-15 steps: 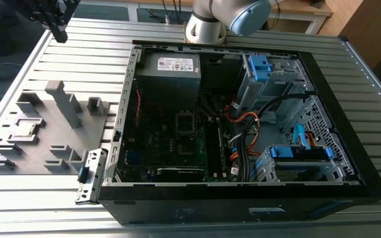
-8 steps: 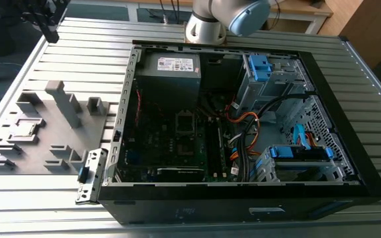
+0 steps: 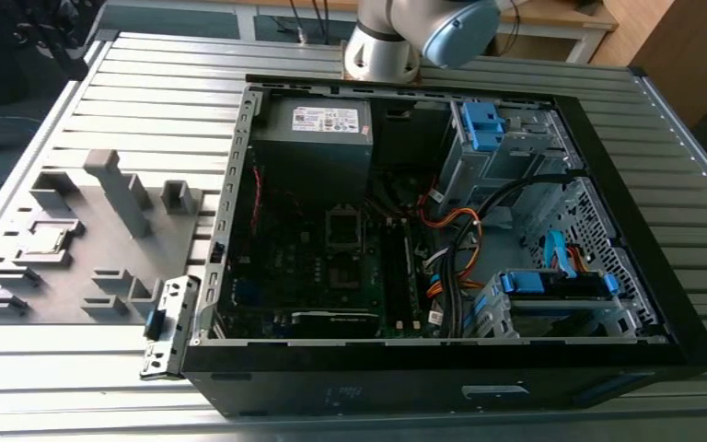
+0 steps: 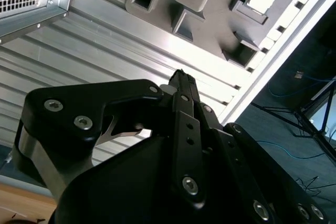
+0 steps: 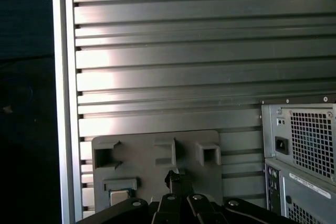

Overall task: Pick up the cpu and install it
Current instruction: 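Reach for the cpu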

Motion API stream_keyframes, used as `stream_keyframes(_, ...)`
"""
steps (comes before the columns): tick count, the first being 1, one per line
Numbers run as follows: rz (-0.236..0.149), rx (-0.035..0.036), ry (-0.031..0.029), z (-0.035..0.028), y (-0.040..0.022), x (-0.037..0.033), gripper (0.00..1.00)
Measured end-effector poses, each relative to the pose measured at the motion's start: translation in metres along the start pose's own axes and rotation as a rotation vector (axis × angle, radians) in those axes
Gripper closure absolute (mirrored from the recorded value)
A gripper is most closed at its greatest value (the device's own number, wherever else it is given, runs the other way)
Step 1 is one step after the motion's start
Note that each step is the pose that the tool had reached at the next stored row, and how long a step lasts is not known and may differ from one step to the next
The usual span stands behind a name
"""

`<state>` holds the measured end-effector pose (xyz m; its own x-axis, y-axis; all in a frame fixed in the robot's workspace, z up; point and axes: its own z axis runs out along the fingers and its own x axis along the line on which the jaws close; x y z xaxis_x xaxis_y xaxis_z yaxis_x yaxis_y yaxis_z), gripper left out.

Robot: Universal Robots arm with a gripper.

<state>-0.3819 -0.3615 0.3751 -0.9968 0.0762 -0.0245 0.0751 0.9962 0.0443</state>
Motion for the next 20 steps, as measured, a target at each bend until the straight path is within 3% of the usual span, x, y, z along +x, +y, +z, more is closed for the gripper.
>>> stream_keyframes(8,0.0,0.0,-0.0001,0.0014,-0.0012,0.0148,0.89)
stream_keyframes(20,0.0,0.0,0.0,0.0016,-0.0016,0.0187,0.89)
